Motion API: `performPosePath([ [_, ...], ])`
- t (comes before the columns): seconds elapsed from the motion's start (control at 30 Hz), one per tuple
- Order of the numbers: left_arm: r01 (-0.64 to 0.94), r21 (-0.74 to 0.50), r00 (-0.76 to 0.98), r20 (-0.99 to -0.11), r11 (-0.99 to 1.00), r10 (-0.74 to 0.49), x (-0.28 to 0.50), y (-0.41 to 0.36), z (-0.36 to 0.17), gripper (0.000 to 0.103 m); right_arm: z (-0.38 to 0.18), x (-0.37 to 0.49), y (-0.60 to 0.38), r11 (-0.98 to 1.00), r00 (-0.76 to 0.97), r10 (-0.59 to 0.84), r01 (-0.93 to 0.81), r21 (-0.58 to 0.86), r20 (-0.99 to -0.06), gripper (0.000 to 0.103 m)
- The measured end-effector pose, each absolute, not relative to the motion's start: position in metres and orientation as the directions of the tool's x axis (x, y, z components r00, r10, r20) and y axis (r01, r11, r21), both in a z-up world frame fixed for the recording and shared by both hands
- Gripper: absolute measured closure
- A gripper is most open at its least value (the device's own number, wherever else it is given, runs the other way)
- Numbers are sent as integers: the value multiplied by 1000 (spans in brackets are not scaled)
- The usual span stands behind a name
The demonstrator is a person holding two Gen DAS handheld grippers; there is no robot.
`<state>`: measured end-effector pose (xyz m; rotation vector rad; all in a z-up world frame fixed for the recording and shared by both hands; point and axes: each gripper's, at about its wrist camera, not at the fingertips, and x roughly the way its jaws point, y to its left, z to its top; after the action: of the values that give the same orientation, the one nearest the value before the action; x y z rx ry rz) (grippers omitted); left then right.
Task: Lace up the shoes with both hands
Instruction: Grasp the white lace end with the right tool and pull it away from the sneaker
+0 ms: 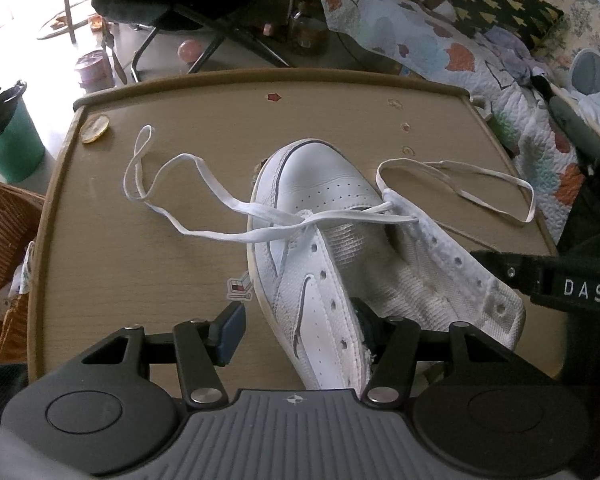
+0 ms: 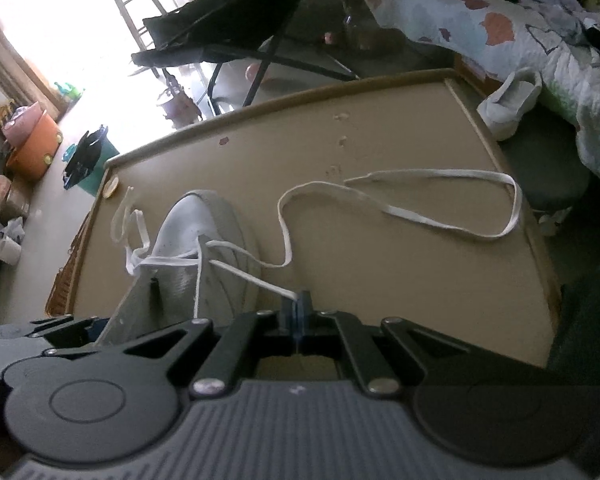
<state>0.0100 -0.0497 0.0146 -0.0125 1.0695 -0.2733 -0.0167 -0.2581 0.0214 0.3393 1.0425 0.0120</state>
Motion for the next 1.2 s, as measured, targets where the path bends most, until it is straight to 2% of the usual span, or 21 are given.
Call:
performPosePath([
  [1.2, 211, -147, 451, -862, 966, -229, 11, -50, 13, 41, 2, -27, -300, 928, 463, 141, 246, 280, -875, 102],
])
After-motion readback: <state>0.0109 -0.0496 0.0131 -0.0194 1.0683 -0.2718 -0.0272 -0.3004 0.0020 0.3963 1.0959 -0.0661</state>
